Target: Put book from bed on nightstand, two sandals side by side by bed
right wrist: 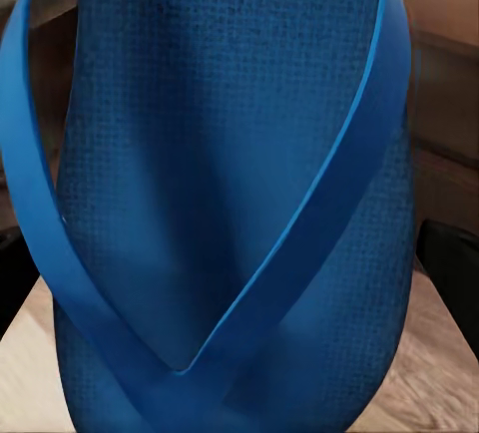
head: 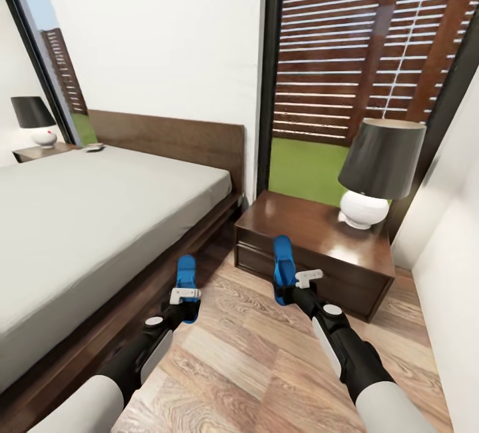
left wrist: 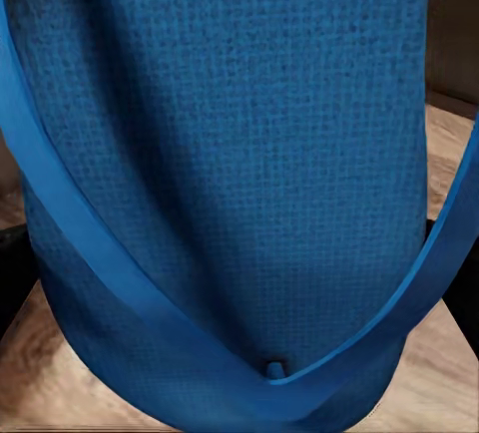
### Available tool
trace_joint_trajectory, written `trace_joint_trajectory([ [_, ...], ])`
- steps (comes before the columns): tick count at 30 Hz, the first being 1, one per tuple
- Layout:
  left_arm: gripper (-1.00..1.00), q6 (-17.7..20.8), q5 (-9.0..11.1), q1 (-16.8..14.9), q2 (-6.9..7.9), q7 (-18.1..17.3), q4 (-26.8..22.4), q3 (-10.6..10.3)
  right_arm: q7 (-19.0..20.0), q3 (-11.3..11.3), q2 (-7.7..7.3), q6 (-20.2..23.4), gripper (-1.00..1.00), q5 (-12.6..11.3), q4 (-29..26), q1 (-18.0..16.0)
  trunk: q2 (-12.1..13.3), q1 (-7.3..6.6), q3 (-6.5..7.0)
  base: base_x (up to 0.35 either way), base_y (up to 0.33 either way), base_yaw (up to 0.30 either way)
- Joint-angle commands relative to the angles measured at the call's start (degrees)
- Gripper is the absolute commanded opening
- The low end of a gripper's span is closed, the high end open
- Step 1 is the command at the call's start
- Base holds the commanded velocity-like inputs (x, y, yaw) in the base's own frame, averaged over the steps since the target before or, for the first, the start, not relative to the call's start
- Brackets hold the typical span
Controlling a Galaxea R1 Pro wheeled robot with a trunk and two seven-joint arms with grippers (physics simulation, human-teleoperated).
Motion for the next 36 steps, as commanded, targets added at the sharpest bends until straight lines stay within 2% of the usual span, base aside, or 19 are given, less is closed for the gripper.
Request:
trace_joint_trajectory([
  [1, -1.0, 0.2, 0.6, 0.0, 0.09, 0.5, -0.1, -0.5, 0.2, 0.0, 0.0, 0.4, -1.0, -0.4, -0.1, 0.0, 0.0, -0.01, -0.02, 0.001, -0.002, 0.268],
  [36, -1.0, 0.2, 0.6, 0.0, 0.09, 0.6, 0.5, -0.5, 0.2, 0.0, 0.0, 0.2, -1.0, -0.4, 0.0, 0.0, 0.0, -0.01, 1.51, 0.0, -0.002, 0.26],
])
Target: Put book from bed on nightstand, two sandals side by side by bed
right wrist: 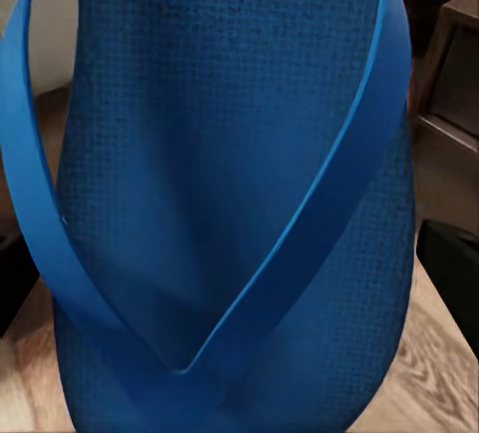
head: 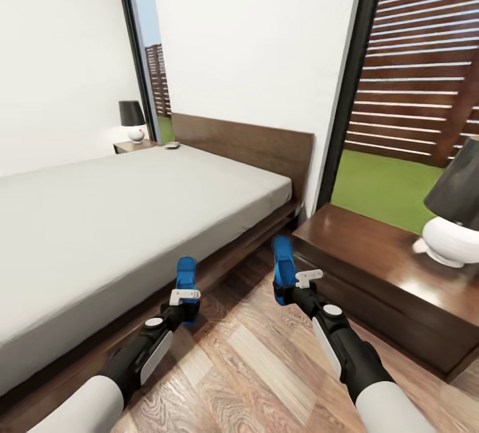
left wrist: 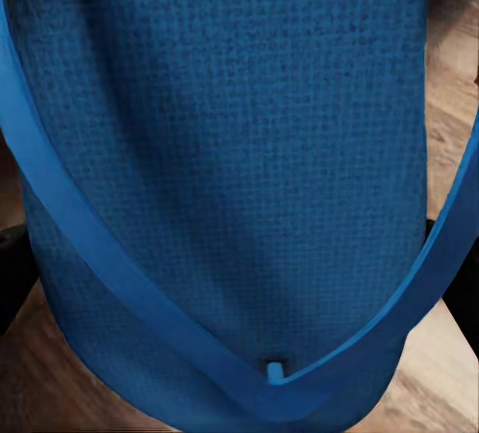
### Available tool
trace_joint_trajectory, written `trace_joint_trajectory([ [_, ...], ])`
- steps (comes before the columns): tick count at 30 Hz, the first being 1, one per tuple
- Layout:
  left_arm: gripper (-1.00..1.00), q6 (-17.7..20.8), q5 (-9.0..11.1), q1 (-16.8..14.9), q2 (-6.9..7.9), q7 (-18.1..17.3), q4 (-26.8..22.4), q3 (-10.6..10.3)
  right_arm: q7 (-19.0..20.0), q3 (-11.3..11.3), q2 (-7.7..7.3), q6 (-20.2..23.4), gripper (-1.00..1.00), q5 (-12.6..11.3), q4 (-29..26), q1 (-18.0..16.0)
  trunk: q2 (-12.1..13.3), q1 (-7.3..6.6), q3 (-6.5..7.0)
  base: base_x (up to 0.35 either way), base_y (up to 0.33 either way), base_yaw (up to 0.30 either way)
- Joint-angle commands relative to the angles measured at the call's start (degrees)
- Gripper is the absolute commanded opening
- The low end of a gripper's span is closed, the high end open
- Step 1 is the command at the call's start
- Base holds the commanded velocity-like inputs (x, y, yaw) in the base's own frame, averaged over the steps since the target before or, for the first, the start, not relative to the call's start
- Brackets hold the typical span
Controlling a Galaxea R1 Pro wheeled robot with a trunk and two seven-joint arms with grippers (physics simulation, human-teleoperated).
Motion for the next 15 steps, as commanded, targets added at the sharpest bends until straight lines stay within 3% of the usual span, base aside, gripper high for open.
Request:
trace_joint_trajectory([
  [1, -1.0, 0.2, 0.6, 0.0, 0.09, 0.5, -0.1, -0.5, 0.2, 0.0, 0.01, 0.3, -1.0, -0.4, -0.1, 0.0, 0.0, -0.01, -0.01, 0.0, -0.083, 0.259],
  [11, -1.0, 0.2, 0.6, 0.0, 0.09, 0.5, 0.0, -0.5, 0.2, 0.0, 0.02, 0.3, -1.0, -0.3, 0.0, 0.0, 0.0, -0.01, 0.43, 0.0, -0.153, 0.259],
  [15, -1.0, 0.1, 0.6, 0.0, 0.09, 0.5, 0.1, -0.5, 0.2, 0.0, 0.04, 0.3, -1.0, -0.3, 0.0, 0.0, 0.0, -0.01, 0.61, 0.0, -0.045, 0.259],
])
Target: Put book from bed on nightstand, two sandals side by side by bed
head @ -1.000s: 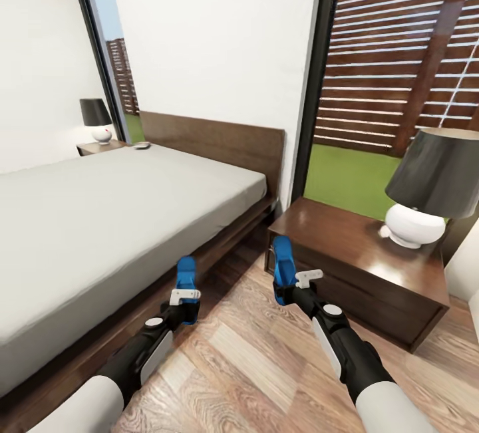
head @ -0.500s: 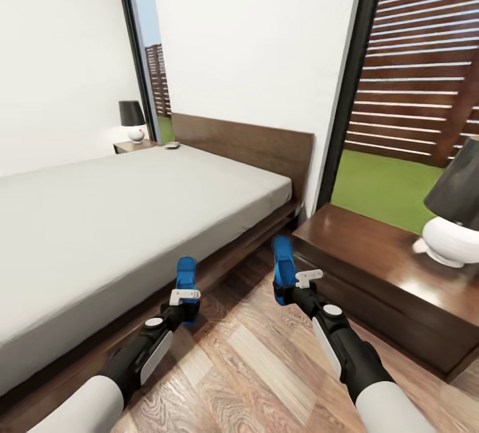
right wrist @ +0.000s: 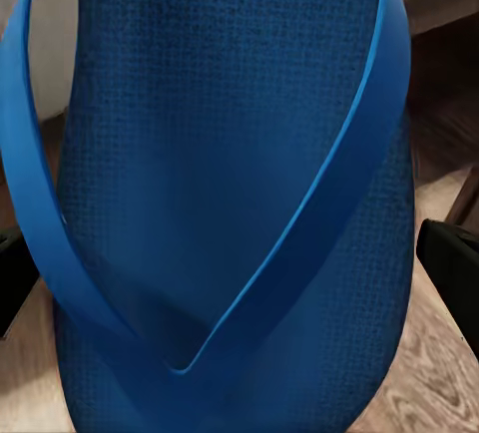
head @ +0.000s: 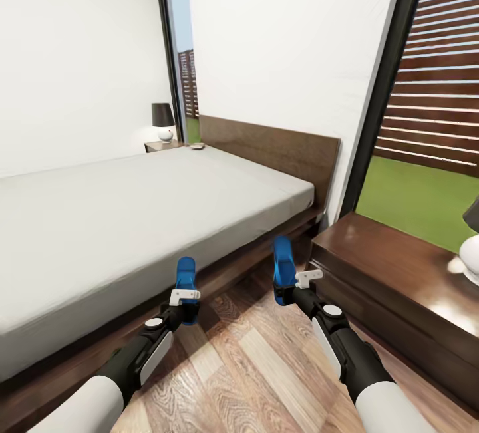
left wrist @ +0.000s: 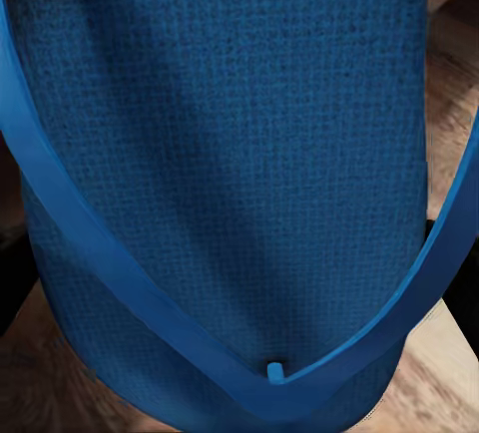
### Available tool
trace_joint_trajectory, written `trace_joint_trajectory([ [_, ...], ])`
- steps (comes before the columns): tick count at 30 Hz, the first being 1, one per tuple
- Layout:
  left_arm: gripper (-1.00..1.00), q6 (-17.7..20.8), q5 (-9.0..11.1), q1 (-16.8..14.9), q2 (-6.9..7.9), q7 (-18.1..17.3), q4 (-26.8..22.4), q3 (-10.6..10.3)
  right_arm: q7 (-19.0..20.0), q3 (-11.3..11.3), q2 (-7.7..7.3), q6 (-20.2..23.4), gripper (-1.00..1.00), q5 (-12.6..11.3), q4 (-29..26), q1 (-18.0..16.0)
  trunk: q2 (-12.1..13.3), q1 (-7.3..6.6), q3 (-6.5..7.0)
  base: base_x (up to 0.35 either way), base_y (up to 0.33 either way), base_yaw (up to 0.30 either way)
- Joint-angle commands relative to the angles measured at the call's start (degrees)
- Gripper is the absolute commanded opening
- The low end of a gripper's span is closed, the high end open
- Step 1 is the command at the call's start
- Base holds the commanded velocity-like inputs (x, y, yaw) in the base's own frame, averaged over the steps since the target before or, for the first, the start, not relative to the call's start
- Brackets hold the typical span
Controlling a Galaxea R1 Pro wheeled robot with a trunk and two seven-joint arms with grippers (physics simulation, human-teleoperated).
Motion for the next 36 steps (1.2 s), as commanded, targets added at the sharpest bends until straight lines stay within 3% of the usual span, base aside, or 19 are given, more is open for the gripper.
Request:
trace_joint_trajectory([
  [1, -1.0, 0.2, 0.6, 0.0, 0.09, 0.5, -0.1, -0.5, 0.2, 0.0, 0.01, 0.3, -1.0, -0.4, -0.1, 0.0, 0.0, -0.01, -0.01, 0.0, -0.009, 0.259],
  [36, -1.0, 0.1, 0.7, 0.0, 0.09, 0.5, -0.1, -0.4, 0.3, 0.0, 0.05, 0.3, -1.0, -0.2, 0.1, 0.0, 0.0, -0.01, 1.45, 0.0, -0.01, 0.259],
])
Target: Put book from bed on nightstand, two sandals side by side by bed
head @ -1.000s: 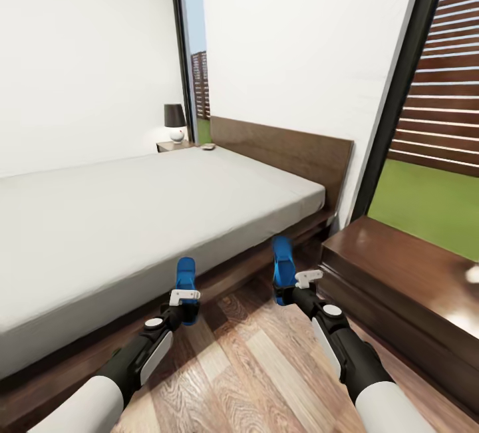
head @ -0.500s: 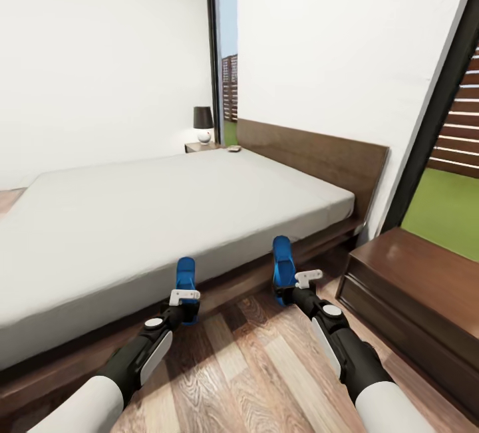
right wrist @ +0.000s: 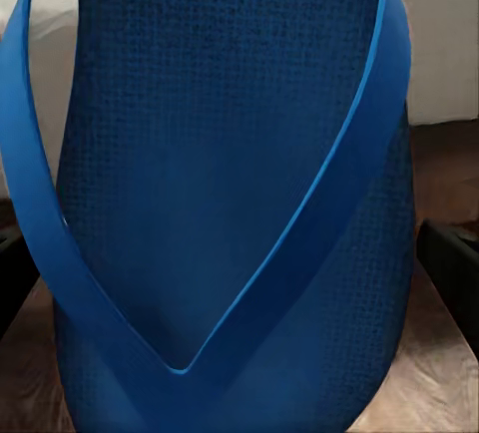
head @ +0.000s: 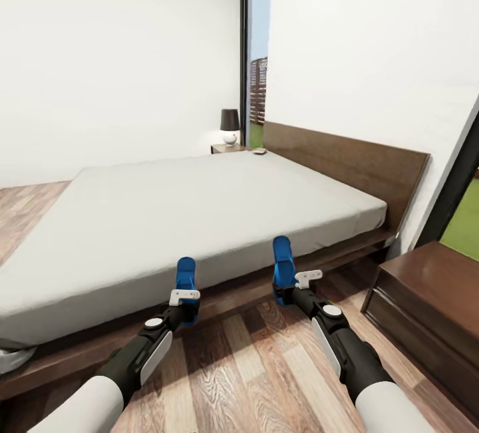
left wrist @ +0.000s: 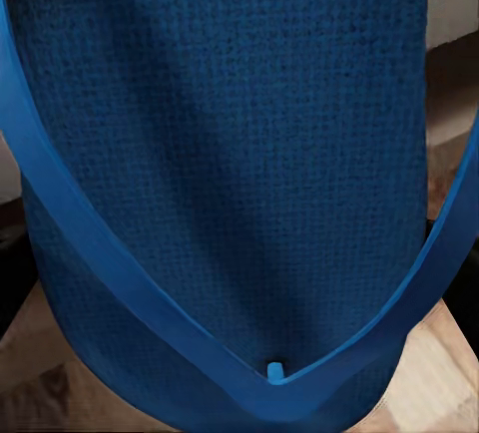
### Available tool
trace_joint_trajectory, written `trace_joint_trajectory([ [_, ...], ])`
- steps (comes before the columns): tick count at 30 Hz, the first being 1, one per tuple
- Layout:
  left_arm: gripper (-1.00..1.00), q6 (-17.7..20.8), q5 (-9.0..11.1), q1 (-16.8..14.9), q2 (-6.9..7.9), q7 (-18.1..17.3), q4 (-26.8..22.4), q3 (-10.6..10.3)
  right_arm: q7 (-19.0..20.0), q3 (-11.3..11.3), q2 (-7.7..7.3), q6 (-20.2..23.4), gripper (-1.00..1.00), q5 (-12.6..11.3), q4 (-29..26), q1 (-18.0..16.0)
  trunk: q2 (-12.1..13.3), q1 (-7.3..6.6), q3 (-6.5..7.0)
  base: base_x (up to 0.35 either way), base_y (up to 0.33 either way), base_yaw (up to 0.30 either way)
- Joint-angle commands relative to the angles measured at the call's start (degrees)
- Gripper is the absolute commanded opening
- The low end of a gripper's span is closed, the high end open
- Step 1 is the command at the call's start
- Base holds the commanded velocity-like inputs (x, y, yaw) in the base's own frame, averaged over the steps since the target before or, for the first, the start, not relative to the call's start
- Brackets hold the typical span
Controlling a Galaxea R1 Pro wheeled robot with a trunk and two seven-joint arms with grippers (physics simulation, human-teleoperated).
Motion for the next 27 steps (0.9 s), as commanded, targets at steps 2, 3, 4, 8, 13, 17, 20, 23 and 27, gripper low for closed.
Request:
trace_joint_trajectory([
  [2, -1.0, 0.2, 0.6, 0.0, 0.09, 0.5, -0.1, -0.5, 0.2, 0.0, 0.0, 0.3, -1.0, -0.4, -0.1, 0.0, 0.0, -0.01, 0.02, 0.0, 0.0, 0.259],
  [3, -1.0, 0.2, 0.6, 0.0, 0.09, 0.5, -0.1, -0.5, 0.2, 0.0, 0.0, 0.3, -1.0, -0.4, -0.1, 0.0, 0.0, -0.01, 0.06, 0.0, 0.0, 0.259],
  [4, -1.0, 0.2, 0.6, 0.0, 0.09, 0.5, -0.1, -0.5, 0.2, -0.1, 0.0, 0.3, -1.0, -0.4, -0.1, 0.0, 0.0, -0.01, 0.1, 0.0, 0.0, 0.259],
  [8, -1.0, 0.2, 0.6, 0.0, 0.09, 0.5, -0.1, -0.5, 0.2, -0.1, 0.0, 0.3, -1.0, -0.4, -0.1, 0.0, 0.0, -0.01, 0.26, 0.0, 0.0, 0.259],
  [13, -1.0, 0.2, 0.6, 0.0, 0.09, 0.5, -0.1, -0.5, 0.2, -0.1, 0.0, 0.3, -1.0, -0.4, -0.1, 0.0, 0.0, -0.01, 0.46, 0.0, 0.0, 0.259],
  [17, -1.0, 0.2, 0.6, 0.0, 0.09, 0.5, -0.1, -0.4, 0.2, -0.1, 0.0, 0.3, -1.0, -0.4, -0.1, 0.0, 0.0, -0.01, 0.62, 0.0, 0.0, 0.259],
  [20, -1.0, 0.2, 0.6, 0.0, 0.09, 0.5, -0.1, -0.5, 0.2, -0.1, 0.0, 0.3, -1.0, -0.4, -0.1, 0.0, 0.0, -0.01, 0.73, 0.0, 0.0, 0.259],
  [23, -1.0, 0.2, 0.6, 0.0, 0.09, 0.5, -0.1, -0.5, 0.2, -0.1, 0.0, 0.3, -1.0, -0.4, -0.1, 0.0, 0.0, -0.01, 0.85, 0.0, 0.0, 0.259],
  [27, -1.0, 0.2, 0.7, 0.0, 0.1, 0.5, -0.1, -0.4, 0.2, 0.0, 0.0, 0.3, -1.0, -0.3, -0.1, 0.0, 0.0, -0.01, 1.01, 0.0, 0.0, 0.259],
])
